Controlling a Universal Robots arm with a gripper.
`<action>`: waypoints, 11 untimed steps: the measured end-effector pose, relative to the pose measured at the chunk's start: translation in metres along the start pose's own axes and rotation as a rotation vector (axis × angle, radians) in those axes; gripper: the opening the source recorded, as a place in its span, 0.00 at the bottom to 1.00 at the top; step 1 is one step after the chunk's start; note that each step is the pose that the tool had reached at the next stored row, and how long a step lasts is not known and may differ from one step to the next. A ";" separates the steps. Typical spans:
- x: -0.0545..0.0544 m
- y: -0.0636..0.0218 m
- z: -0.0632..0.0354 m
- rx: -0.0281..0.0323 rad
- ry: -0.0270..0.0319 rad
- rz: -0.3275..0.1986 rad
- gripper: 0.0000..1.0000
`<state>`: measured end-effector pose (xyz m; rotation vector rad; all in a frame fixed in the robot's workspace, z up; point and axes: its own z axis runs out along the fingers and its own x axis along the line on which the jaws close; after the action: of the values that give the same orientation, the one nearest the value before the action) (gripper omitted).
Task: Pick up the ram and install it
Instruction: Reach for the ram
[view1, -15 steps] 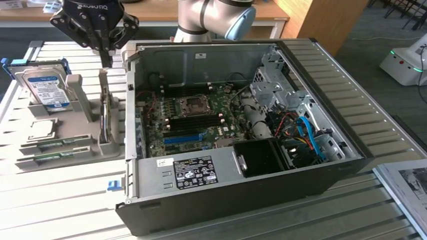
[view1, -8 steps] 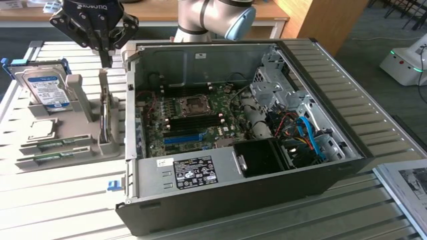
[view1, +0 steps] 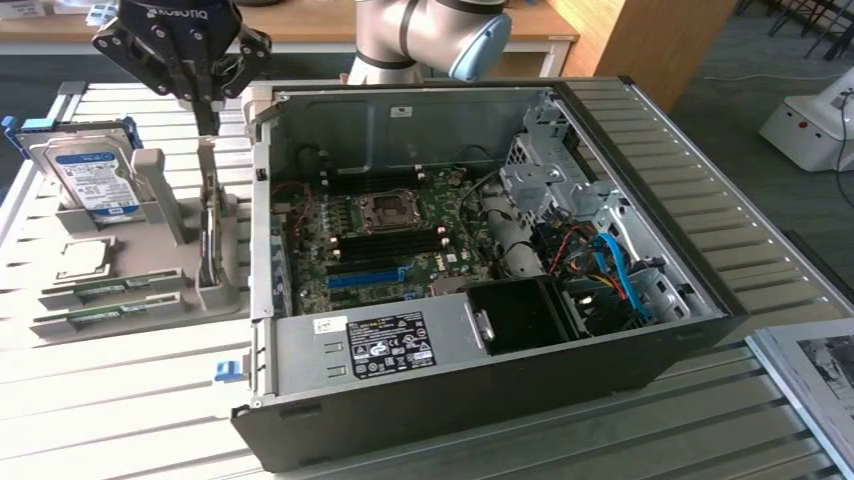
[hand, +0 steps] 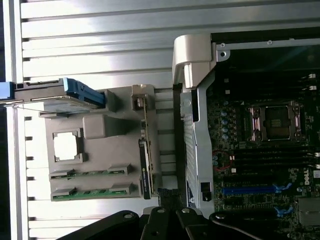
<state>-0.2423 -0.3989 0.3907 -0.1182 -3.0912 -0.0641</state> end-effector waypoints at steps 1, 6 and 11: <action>0.001 -0.0001 0.0001 0.0000 -0.0001 0.000 0.10; 0.007 -0.0006 0.0004 0.0000 -0.0001 0.000 0.10; 0.016 -0.0012 0.0007 0.0000 -0.0001 0.000 0.10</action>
<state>-0.2581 -0.3988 0.3906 -0.1181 -3.0913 -0.0641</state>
